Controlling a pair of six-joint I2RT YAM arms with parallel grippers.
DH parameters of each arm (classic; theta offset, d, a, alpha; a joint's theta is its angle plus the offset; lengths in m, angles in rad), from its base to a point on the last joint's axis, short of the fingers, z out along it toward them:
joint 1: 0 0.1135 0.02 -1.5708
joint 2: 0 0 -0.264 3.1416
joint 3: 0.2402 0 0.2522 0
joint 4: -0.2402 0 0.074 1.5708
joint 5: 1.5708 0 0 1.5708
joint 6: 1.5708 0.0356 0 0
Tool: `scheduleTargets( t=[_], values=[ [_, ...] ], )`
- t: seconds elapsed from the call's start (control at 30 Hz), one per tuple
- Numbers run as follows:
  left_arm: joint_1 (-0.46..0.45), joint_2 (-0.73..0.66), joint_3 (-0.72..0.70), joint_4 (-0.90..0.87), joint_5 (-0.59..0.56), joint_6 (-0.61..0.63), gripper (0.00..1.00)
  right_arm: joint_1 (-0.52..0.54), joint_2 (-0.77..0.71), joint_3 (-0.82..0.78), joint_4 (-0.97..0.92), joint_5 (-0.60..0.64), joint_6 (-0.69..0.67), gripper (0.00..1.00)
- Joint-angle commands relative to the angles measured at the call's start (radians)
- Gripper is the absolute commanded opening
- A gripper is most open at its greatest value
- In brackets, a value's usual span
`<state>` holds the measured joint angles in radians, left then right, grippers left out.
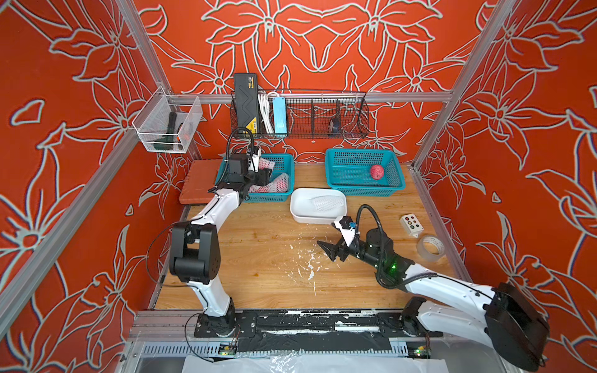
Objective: Remove foam nets from apples
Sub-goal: Pick up the apple from the basket, then place the apple at the center of the board.
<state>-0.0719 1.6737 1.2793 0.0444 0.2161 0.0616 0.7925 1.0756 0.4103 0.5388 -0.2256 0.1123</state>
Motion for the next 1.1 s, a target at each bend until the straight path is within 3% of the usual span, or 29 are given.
scheduleTargets(
  t=[0.0, 0.13, 0.3, 0.43, 0.57, 0.77, 0.97, 1.07],
  values=[
    [-0.084, -0.156, -0.164, 0.127, -0.016, -0.064, 0.47, 0.008, -0.059, -0.033, 0.023, 0.070, -0.025, 0.92],
    [-0.226, -0.364, -0.488, 0.381, -0.044, -0.164, 0.47, 0.006, -0.165, -0.090, 0.032, 0.217, -0.019, 0.92],
    [-0.425, -0.555, -0.765, 0.551, -0.063, -0.154, 0.47, 0.002, -0.305, -0.137, -0.015, 0.372, -0.003, 0.93],
    [-0.521, -0.629, -0.928, 0.649, -0.047, -0.159, 0.47, 0.001, -0.366, -0.113, -0.124, 0.347, 0.015, 0.94],
    [-0.603, -0.596, -1.060, 0.827, -0.046, -0.164, 0.47, 0.001, -0.359, -0.126, -0.149, 0.237, 0.037, 0.94],
    [-0.666, -0.370, -1.047, 0.982, -0.055, -0.138, 0.49, 0.001, -0.227, -0.120, -0.073, 0.071, 0.039, 0.94],
    [-0.678, -0.213, -0.995, 1.033, -0.033, -0.122, 0.54, -0.001, -0.100, -0.078, -0.061, 0.094, 0.039, 0.95],
    [-0.680, -0.157, -0.926, 0.926, -0.011, -0.097, 0.62, -0.001, -0.031, -0.052, -0.061, 0.087, 0.059, 0.96]
  ],
)
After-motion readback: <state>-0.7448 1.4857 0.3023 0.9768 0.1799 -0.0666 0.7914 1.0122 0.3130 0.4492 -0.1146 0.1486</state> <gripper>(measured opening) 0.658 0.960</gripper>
